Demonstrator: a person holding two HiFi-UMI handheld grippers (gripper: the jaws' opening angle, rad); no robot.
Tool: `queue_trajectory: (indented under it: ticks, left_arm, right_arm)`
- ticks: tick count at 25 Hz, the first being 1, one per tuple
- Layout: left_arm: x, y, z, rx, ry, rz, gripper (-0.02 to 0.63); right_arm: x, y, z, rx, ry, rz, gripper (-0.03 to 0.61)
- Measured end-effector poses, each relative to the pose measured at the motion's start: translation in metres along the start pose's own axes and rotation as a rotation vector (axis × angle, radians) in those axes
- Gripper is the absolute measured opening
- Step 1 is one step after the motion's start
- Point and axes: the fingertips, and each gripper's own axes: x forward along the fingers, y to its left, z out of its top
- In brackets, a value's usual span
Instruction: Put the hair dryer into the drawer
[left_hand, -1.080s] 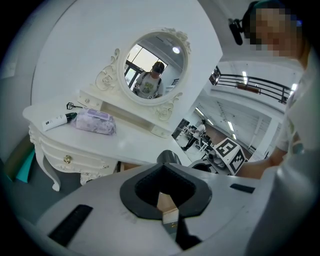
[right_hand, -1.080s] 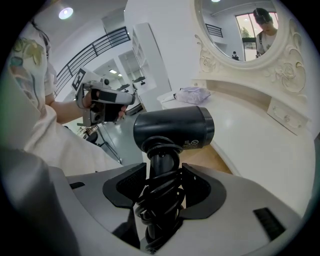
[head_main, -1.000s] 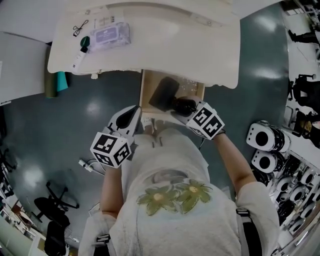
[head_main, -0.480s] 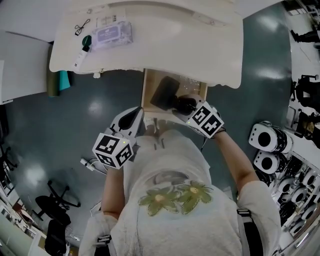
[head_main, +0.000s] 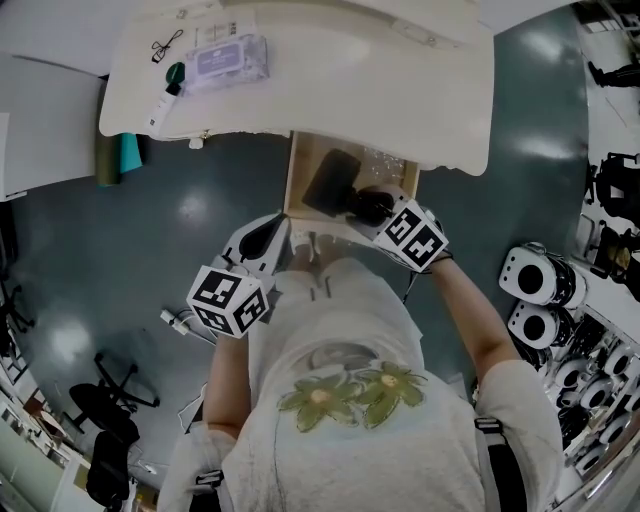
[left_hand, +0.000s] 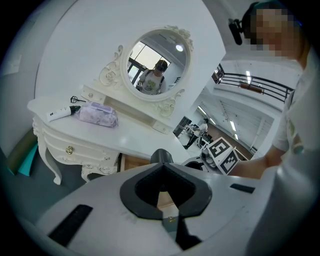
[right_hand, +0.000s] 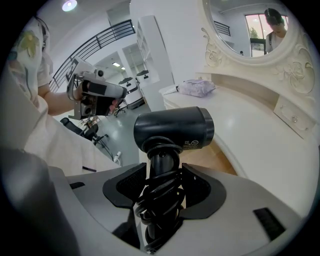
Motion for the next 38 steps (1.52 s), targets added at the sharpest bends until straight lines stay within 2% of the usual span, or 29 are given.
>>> queue_trajectory:
  ticks: [38]
  left_arm:
    - [-0.002, 0.012, -0.019, -0.061, 0.011, 0.042, 0.011]
  right_arm:
    - [0.027, -0.011, -0.016, -0.028, 0.076, 0.026, 0.216]
